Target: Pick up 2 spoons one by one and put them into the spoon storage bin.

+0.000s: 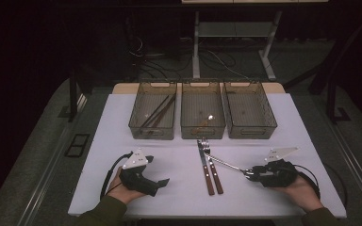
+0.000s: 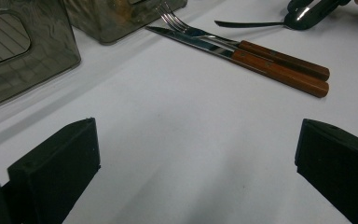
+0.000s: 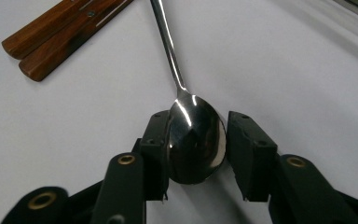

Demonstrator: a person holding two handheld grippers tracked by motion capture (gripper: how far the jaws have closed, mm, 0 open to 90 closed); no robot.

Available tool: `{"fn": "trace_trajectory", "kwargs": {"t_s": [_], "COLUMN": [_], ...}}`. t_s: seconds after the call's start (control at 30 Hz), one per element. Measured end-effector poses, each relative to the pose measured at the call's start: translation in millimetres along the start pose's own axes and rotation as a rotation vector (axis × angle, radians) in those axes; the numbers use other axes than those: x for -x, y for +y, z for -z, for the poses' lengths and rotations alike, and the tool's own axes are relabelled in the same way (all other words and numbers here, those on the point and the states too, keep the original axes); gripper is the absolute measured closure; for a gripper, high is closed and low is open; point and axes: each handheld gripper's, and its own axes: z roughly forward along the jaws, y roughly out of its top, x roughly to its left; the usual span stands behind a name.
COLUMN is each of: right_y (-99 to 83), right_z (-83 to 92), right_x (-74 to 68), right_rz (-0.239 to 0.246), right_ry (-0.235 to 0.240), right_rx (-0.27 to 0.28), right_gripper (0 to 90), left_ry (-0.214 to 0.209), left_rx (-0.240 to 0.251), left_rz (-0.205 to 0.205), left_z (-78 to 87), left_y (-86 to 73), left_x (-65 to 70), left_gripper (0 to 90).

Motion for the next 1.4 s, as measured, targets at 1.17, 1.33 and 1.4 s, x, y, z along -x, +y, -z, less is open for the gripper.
{"fn": "trace_trajectory", "kwargs": {"t_s": [1.17,1.33,1.4], "right_y": [-1.9,-1.3,-1.1], "right_z": [9.7,10.0,10.7], "right_x": [-3.5,-4.2,-4.0], "right_rz": [-0.001,-0.005,-0.003], "right_ry": [0.078,0.072,0.066], "right_rx": [0.04,0.04,0.044], "right_gripper": [88.1,88.2,88.2], "left_ry": [-0.006,-0.01,-0.009], "left_rx": [-0.01,-0.004,-0.001], "left_rz": [-0.004,-0.01,-0.02], "left_z": [-0.5,0.0,0.2], "left_y": [-1.8,-2.0,-2.0], "left_x": [-3.3,-3.6,-3.1], "left_gripper": [0.0,0.0,0.0]}}
